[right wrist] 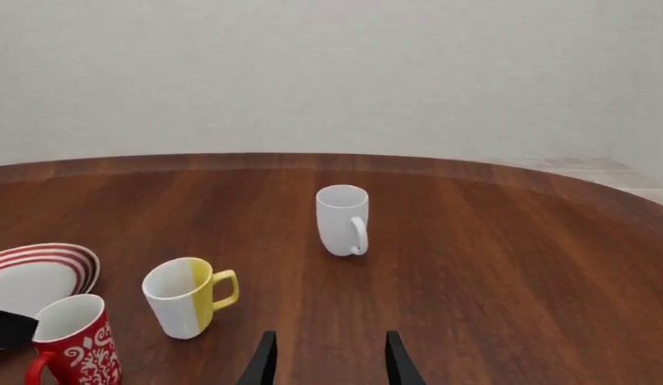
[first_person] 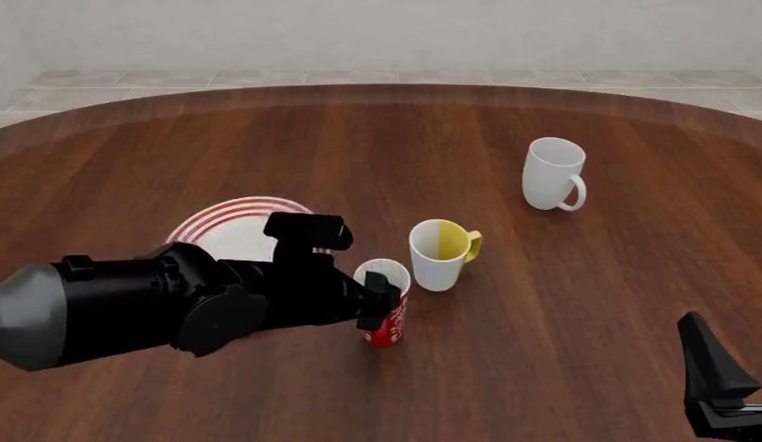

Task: Pick up the red mug and put it on the plate

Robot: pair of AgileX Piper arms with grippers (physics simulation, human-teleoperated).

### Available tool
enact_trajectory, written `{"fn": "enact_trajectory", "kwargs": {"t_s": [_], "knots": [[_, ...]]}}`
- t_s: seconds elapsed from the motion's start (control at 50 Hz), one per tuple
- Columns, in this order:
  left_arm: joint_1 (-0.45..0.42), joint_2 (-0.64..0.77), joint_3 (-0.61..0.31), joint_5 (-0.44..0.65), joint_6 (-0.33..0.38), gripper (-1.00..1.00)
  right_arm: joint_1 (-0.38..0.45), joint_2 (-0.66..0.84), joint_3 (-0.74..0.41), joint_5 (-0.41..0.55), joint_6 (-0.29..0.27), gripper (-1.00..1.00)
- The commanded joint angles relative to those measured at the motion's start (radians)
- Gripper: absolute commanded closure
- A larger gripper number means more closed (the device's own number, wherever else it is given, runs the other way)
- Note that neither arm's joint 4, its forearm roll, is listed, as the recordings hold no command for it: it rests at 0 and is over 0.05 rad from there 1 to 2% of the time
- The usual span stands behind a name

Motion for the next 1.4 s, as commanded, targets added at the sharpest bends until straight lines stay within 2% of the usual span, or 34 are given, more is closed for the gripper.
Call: {"fn": "enact_trajectory", "kwargs": {"t_s": [0.02, 0.84, 1.4], "knots": [[-0.003, 0.014, 0.006, -0.013, -0.007, -1.0, 0.001, -0.001, 0.0, 0.002, -0.001, -1.0], [-0.002, 0.045, 0.022, -0.044, -0.007, -1.0, 0.002, -0.001, 0.0, 0.003, -0.003, -1.0], [-0.015, 0.083, 0.033, -0.075, -0.033, -1.0, 0.002, -0.002, 0.0, 0.001, -0.004, -1.0]]}}
